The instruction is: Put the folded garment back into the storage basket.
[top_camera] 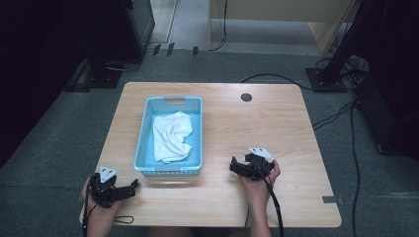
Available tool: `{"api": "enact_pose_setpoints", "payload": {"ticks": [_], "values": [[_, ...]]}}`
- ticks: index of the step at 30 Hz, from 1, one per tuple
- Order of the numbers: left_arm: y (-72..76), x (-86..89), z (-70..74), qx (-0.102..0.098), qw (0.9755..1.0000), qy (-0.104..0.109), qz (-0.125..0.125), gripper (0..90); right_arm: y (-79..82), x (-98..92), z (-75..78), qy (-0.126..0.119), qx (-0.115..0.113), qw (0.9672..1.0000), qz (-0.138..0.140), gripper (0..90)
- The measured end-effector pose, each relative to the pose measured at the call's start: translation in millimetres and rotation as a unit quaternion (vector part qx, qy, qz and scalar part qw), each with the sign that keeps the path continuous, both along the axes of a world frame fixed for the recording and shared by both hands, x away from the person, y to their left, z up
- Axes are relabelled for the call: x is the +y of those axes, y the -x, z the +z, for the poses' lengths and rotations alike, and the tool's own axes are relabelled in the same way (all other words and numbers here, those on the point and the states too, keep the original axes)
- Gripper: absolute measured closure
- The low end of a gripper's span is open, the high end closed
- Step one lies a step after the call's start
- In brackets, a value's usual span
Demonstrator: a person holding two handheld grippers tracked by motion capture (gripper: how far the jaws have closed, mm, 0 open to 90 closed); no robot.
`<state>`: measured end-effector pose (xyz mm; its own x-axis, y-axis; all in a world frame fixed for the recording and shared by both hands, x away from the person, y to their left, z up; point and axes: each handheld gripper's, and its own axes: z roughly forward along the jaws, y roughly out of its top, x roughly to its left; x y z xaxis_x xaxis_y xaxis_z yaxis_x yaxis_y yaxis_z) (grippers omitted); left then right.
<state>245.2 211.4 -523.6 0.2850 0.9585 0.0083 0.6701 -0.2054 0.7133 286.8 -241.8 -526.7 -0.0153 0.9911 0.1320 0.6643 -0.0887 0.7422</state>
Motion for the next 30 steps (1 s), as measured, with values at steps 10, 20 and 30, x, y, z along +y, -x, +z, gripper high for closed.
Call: {"api": "enact_pose_setpoints", "payload": {"ticks": [10, 20, 30], "values": [[0.0, 0.0, 0.0, 0.000, 1.0000, 0.000, 0.000, 0.0, 5.3, -10.1, -0.2, 0.003, 0.001, 1.0000, -0.006, 0.3], [0.0, 0.0, 0.0, 0.000, 1.0000, 0.000, 0.000, 0.0, 10.5, -20.3, -0.4, 0.015, 0.005, 0.9998, -0.014, 0.3], [0.0, 0.0, 0.0, 0.000, 1.0000, 0.000, 0.000, 0.0, 14.4, -30.6, -0.7, 0.022, 0.007, 0.9994, -0.024, 0.3]]}}
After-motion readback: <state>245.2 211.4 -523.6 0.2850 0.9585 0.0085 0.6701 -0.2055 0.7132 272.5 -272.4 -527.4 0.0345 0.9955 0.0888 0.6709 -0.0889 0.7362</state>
